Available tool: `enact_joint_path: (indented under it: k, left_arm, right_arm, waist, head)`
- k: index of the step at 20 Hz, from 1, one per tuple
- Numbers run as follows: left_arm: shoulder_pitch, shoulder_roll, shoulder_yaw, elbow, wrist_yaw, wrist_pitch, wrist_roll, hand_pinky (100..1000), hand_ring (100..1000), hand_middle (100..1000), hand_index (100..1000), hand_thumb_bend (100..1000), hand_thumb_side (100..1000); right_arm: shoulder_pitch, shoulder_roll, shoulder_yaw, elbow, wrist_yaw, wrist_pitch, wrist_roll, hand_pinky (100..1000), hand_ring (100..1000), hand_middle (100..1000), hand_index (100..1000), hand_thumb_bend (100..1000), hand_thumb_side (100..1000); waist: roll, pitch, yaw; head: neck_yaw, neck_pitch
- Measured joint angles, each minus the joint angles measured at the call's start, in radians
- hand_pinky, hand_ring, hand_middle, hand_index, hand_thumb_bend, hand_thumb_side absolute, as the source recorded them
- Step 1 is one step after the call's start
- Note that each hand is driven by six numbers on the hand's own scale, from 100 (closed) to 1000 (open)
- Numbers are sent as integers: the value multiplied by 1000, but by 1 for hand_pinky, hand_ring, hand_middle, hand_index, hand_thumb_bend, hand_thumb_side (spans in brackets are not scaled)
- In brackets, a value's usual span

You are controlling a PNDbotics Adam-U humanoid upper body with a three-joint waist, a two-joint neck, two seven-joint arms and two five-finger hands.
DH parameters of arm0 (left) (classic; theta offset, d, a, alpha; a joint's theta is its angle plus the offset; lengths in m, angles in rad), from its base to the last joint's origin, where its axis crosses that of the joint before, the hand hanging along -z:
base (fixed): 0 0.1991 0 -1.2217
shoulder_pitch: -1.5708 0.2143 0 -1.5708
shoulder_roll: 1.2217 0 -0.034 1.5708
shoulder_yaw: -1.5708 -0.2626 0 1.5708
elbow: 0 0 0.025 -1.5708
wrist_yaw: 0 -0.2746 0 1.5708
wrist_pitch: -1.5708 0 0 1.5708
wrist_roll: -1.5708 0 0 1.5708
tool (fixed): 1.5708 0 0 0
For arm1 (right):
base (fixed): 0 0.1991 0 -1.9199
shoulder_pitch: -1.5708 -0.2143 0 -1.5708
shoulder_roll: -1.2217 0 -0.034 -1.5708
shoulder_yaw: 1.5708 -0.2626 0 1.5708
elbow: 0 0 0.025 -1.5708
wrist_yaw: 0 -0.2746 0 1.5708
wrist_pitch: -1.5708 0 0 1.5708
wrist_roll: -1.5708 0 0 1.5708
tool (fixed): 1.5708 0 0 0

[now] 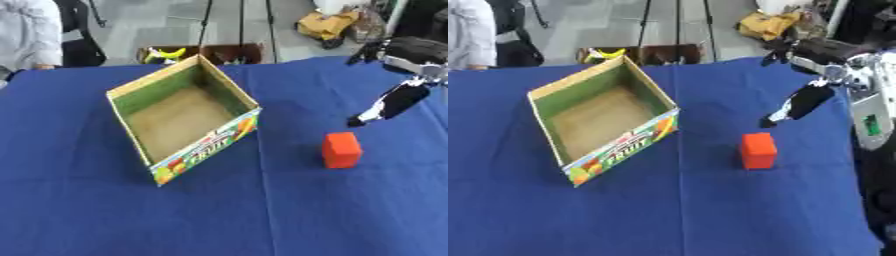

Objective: Pick up objects on the table and place them in the box.

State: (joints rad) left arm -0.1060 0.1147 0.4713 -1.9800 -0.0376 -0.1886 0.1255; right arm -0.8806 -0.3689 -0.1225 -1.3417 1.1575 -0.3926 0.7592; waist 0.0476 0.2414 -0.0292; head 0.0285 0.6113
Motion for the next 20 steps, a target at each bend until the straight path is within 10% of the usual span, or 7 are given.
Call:
enact_joint_path:
  k: [20]
  left_arm:
    - [0,0,0,0,0,0,-1,356,559,630,898,498,876]
  right_arm:
    - [1,-79,81,81,-131,-57,-57,810,842,841,883,744,495]
  waist:
    - [-1,0,-13]
  head:
    - [6,3]
